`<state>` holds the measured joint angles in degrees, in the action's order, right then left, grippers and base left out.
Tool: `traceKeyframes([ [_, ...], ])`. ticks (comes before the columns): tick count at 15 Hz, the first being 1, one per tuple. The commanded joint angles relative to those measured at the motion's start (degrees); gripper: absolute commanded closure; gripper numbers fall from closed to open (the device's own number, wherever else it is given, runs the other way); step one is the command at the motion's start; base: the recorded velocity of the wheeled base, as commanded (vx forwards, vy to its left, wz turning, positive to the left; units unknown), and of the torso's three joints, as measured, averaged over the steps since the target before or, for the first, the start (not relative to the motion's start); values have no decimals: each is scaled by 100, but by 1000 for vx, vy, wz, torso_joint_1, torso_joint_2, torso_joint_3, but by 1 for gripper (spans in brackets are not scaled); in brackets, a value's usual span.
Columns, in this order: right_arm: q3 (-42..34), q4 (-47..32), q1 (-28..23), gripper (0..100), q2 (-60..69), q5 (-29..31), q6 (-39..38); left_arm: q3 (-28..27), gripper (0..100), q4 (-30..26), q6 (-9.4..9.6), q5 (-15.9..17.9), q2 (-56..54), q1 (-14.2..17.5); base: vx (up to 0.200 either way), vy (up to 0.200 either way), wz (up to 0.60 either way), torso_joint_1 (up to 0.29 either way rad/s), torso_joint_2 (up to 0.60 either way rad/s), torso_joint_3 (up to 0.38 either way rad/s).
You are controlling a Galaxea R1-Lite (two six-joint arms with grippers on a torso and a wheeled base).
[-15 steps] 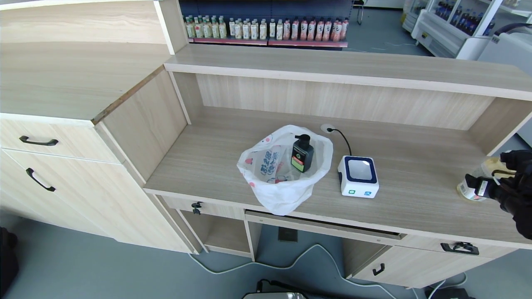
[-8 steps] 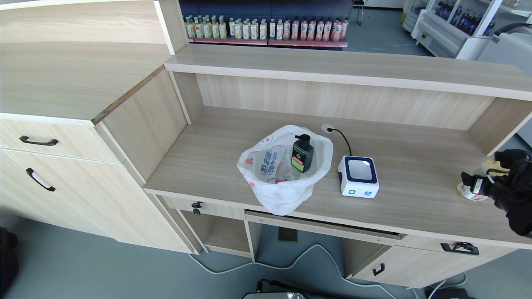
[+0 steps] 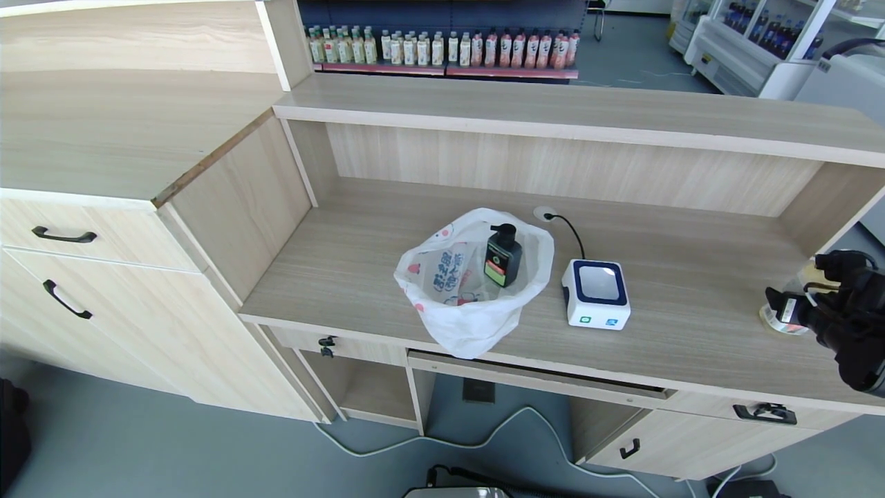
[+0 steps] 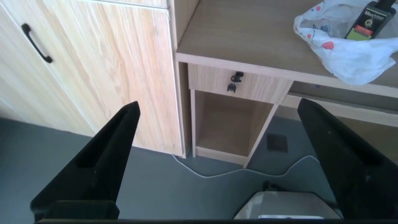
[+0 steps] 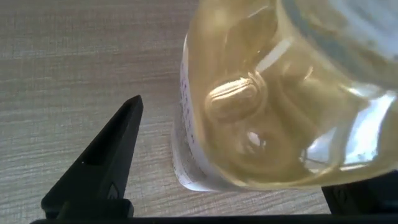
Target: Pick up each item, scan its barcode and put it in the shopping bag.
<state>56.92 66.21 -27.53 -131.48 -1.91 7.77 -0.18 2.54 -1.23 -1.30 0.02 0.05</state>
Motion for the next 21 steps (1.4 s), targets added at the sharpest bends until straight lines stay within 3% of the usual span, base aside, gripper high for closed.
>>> traceKeyframes([
  [1, 56, -3, 2, 100, -27, -11, 6, 1, 0, 1, 0, -1, -2, 4, 0, 0, 0, 0, 0, 0],
  [8, 83, 6, -16, 100, -62, -2, 348, 1, 0, 1, 0, -1, -2, 4, 0, 0, 0, 0, 0, 0],
  [13, -49, -178, -33, 100, 518, -125, 41, 1, 0, 1, -9, -1, -2, 4, 0, 0, 0, 0, 0, 0],
  [17, -418, -2006, 151, 100, 2355, -1470, -1260, 1, 0, 1, -9, -1, -2, 4, 0, 0, 0, 0, 0, 0],
  [19, -629, -2692, 555, 100, 3365, -2691, -2165, 1, 0, 1, 0, -1, -2, 13, 0, 0, 0, 0, 0, 0],
  [21, -1139, -2797, 1065, 100, 4279, -3852, -2517, 1, 0, 1, -9, -1, -2, 4, 0, 0, 0, 0, 0, 0],
])
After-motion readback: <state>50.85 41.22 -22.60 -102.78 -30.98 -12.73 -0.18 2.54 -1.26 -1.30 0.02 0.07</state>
